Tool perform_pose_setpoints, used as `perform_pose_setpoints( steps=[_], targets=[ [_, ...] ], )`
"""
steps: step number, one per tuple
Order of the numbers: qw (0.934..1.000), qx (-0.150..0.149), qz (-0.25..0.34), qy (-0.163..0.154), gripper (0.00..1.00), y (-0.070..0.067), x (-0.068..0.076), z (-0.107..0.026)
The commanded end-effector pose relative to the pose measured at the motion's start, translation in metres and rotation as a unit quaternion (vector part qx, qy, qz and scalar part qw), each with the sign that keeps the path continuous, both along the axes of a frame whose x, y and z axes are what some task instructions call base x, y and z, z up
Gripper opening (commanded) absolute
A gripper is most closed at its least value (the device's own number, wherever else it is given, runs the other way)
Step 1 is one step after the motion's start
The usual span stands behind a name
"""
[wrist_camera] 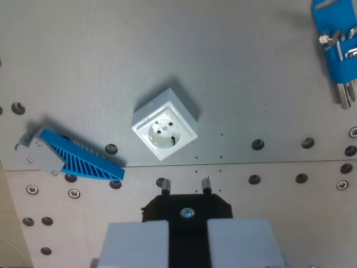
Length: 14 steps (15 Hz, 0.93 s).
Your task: Move above the white socket
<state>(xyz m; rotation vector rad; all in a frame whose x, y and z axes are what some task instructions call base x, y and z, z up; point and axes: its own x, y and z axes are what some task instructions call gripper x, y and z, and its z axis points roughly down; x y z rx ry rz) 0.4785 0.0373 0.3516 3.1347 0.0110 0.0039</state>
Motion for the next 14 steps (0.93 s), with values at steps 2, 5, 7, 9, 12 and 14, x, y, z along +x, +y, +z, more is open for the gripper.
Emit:
perform_pose_setpoints(
  steps=[2, 5, 7, 9, 12, 14],
  targets=[
    [1.0, 0.0, -0.001, 0.0, 0.0, 0.0, -0.0001, -0.0001],
    [1.0, 0.0, 0.001, 0.0, 0.0, 0.0, -0.0002, -0.0003],
    [1.0, 0.0, 0.004, 0.0, 0.0, 0.0, -0.0005, -0.0009],
    [1.0, 0.0, 0.01, 0.0, 0.0, 0.0001, -0.001, -0.0022],
    [0.9998, 0.0, 0.022, -0.002, 0.0, 0.0004, -0.0026, -0.0061],
    [0.9995, 0.001, 0.031, -0.007, 0.0, 0.0007, -0.0042, -0.0095]
  ],
)
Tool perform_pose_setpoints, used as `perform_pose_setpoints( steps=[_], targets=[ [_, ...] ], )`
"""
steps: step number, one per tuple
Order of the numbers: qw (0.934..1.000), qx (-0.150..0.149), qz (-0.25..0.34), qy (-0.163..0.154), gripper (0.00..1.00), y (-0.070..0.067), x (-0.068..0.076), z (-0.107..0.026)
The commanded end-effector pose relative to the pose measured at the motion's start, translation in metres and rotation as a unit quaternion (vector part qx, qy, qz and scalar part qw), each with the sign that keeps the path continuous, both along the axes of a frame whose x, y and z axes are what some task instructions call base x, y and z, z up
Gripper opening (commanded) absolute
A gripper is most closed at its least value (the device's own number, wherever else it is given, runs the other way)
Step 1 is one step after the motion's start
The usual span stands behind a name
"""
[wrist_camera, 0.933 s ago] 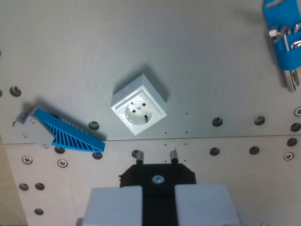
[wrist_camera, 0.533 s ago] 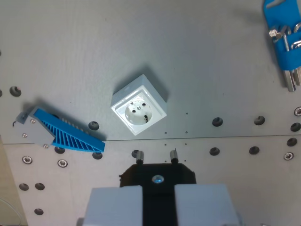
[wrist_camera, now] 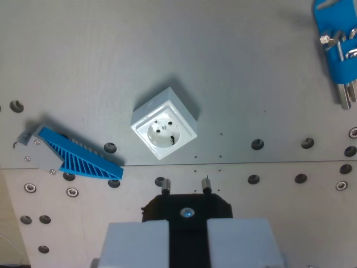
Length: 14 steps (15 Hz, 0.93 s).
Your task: Move above the white socket
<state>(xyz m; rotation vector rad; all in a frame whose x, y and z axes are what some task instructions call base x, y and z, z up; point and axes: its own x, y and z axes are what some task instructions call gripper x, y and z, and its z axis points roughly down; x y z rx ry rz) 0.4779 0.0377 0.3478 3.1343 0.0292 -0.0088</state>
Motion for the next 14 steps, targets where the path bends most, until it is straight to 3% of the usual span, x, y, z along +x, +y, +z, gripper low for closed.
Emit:
perform_pose_setpoints(
  steps=[1, 7, 14],
  targets=[
    [0.9994, 0.001, 0.031, -0.014, 0.0, 0.0, -0.005, -0.008],
    [0.9973, 0.002, 0.066, -0.031, 0.0, 0.002, -0.011, -0.025],
    [0.9921, -0.001, 0.121, -0.035, 0.0, 0.004, -0.022, -0.056]
  ],
)
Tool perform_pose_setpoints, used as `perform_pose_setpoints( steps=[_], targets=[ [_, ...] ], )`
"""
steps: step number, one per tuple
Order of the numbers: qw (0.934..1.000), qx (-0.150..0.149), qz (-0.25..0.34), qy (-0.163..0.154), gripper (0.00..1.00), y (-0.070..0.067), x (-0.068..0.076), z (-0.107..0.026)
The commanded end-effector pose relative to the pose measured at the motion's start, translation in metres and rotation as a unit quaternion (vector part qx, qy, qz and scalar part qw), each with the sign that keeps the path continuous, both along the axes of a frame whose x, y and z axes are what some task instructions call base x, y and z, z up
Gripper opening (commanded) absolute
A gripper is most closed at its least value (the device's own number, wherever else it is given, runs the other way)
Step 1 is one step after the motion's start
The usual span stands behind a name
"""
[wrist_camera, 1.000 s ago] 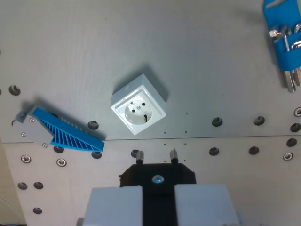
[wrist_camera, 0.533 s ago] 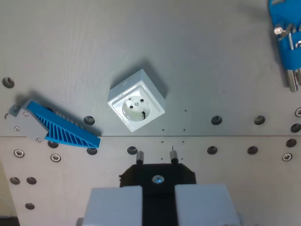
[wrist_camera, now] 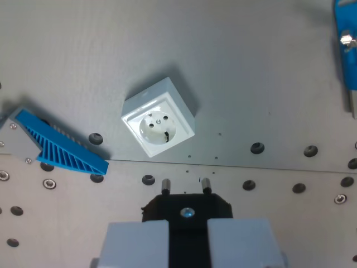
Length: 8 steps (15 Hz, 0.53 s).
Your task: Move above the white socket
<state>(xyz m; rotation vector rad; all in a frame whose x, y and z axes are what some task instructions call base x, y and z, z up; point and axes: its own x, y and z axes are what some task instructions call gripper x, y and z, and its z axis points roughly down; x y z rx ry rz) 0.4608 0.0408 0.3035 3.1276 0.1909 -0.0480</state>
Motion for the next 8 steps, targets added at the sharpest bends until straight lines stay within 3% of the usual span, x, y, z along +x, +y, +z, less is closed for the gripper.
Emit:
perform_pose_setpoints(
  steps=[1, 8],
  targets=[
    [0.9958, 0.002, 0.079, -0.046, 0.0, 0.001, -0.007, -0.016],
    [0.9896, -0.003, 0.139, -0.039, 0.0, 0.004, -0.021, -0.052]
  ],
)
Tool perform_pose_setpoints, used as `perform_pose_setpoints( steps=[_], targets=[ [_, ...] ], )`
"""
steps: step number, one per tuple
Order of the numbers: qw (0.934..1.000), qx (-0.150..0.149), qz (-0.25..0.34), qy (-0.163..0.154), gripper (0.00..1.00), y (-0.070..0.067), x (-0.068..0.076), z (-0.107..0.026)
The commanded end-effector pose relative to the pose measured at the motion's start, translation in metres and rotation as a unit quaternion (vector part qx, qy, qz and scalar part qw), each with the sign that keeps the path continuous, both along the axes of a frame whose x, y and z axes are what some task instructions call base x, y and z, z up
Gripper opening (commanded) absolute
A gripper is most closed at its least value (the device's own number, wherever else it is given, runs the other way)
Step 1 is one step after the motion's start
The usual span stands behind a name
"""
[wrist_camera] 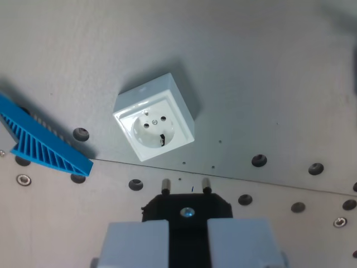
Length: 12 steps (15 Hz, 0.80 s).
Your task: Move above the white socket
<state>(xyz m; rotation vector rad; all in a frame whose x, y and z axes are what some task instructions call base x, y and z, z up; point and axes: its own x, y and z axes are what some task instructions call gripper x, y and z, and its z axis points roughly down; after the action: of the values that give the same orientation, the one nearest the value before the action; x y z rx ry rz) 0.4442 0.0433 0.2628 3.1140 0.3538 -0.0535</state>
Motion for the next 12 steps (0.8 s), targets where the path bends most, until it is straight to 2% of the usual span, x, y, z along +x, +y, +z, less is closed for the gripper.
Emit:
perform_pose_setpoints(
  steps=[1, 12],
  targets=[
    [0.9948, -0.002, 0.094, -0.041, 0.0, 0.001, -0.007, -0.016],
    [0.9847, -0.008, 0.17, -0.039, 0.0, 0.007, -0.032, -0.073]
  ],
)
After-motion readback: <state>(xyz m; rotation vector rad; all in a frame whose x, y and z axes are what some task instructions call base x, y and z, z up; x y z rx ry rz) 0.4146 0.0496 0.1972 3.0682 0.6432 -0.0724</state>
